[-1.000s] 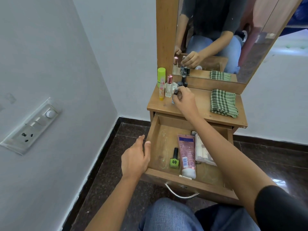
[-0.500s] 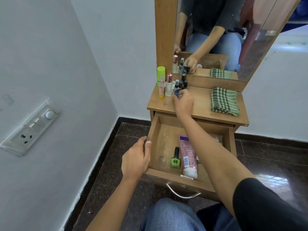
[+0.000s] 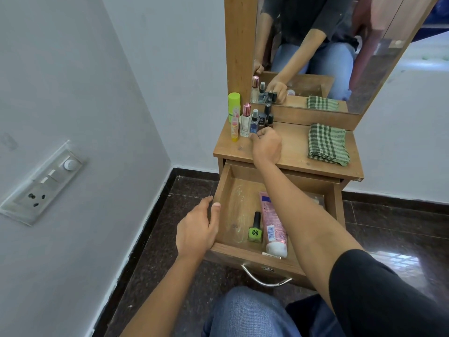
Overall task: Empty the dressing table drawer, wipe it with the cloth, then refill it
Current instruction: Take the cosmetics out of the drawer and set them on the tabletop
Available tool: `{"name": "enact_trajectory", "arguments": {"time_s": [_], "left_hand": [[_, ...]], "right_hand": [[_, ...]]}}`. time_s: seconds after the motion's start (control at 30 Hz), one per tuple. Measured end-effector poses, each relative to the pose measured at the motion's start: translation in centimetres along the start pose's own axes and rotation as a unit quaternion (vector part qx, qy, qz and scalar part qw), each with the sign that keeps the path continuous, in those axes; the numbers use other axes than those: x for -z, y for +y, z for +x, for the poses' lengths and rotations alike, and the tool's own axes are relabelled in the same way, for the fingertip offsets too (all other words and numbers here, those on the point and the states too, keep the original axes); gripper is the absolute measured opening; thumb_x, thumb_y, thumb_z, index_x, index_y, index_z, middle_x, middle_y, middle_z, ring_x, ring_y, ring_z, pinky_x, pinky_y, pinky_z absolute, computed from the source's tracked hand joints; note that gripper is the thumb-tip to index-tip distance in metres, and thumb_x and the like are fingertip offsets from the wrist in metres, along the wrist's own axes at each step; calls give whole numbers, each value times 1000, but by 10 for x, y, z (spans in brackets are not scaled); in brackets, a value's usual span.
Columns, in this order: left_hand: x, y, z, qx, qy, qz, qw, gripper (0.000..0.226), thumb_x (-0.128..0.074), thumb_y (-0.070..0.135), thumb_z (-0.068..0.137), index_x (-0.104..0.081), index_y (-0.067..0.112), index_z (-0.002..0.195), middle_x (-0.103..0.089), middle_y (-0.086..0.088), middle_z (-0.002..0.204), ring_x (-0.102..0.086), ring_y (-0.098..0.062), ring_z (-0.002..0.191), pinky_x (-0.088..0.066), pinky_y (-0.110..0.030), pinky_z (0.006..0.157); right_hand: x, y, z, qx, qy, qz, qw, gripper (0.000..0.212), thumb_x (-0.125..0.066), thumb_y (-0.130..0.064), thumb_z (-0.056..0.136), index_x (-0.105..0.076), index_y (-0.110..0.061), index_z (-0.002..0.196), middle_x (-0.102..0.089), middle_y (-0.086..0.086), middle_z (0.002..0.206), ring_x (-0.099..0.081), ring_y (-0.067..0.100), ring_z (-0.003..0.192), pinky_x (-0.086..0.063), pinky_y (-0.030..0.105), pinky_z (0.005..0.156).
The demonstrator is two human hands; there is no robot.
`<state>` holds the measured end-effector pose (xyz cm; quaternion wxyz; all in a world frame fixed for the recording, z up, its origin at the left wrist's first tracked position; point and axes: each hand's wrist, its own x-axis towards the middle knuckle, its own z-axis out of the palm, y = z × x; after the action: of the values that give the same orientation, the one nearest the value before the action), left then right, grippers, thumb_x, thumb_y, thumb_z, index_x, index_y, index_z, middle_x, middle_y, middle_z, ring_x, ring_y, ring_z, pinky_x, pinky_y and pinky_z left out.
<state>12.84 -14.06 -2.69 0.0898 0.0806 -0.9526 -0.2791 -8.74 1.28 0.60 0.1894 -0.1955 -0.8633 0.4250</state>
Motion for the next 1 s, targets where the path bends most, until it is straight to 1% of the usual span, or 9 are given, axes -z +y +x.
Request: {"name": "enact_trajectory", "arguments": {"time_s": [0.3,0.43,0.5,0.57,0.63,0.7,0.77,0.87,1.0], "left_hand": [[2,1,0,6,-3,-3,1000,55,-25,56,98,-53,27,136,-70,6,111,-66,-16,97,-50,-34,76],[2,1,-1,8,-6,-1,1000,53,-26,55,98,-54,28,134,-71,5,107,-67,-16,93,-46,-30,69],[2,1,-1,7,-2,0,1000,52,-27,54,98,-55,28,133,-71,6,104,-67,-16,91,-42,-28,66],[2,1,-1,9,-2,2,1000,51,-27,54,98,-55,29,132,-71,6,100,-66,-16,88,-40,-27,65],[2,1,0,13,-4,4,1000,50,-28,54,99,-56,29,132,-71,5,97,-66,-15,87,-40,-27,65],[1,1,0,11,-5,2,1000,50,-28,54,99,-55,29,132,-71,5,100,-66,-16,88,-42,-28,66],[1,1,-1,7,-5,-1,1000,50,-28,53,99,-55,27,133,-71,5,105,-66,-17,93,-45,-30,69],[1,1,-2,4,-3,2,1000,49,-29,52,100,-55,27,133,-71,6,108,-66,-16,95,-44,-29,70],[2,1,-1,0,-5,3,1000,52,-27,53,99,-55,26,134,-70,6,112,-66,-16,97,-46,-30,73]], "right_hand": [[7,5,-3,16,-19,30,999,13,-65,-24,87,-68,-17,98,-68,1,96,-63,17,87,-53,34,76],[41,17,-25,96,-58,166,980,16,-63,-12,87,-68,-13,102,-67,-3,87,-58,-1,75,-49,11,69],[63,32,-43,148,-139,167,965,11,-64,-14,86,-67,-19,95,-65,-9,80,-56,-3,69,-46,10,63],[80,50,-61,215,-275,68,935,10,-67,-23,85,-67,-22,95,-64,-12,85,-56,3,75,-48,18,69],[88,64,-80,290,-380,-116,871,37,-68,-40,82,-63,-21,113,-60,-9,104,-48,8,93,-46,30,86],[88,75,-96,339,-407,-317,786,72,-65,-59,74,-51,-17,131,-52,0,121,-38,17,109,-38,35,94],[83,82,-110,362,-406,-439,715,90,-65,-67,68,-44,-10,135,-47,8,129,-33,27,120,-32,39,100],[74,90,-123,374,-406,-481,681,89,-63,-65,73,-39,-6,135,-47,11,132,-33,31,125,-31,41,103],[67,93,-129,397,-365,-489,686,62,-65,-40,83,-41,-7,130,-52,14,128,-35,33,125,-34,41,103]]}}
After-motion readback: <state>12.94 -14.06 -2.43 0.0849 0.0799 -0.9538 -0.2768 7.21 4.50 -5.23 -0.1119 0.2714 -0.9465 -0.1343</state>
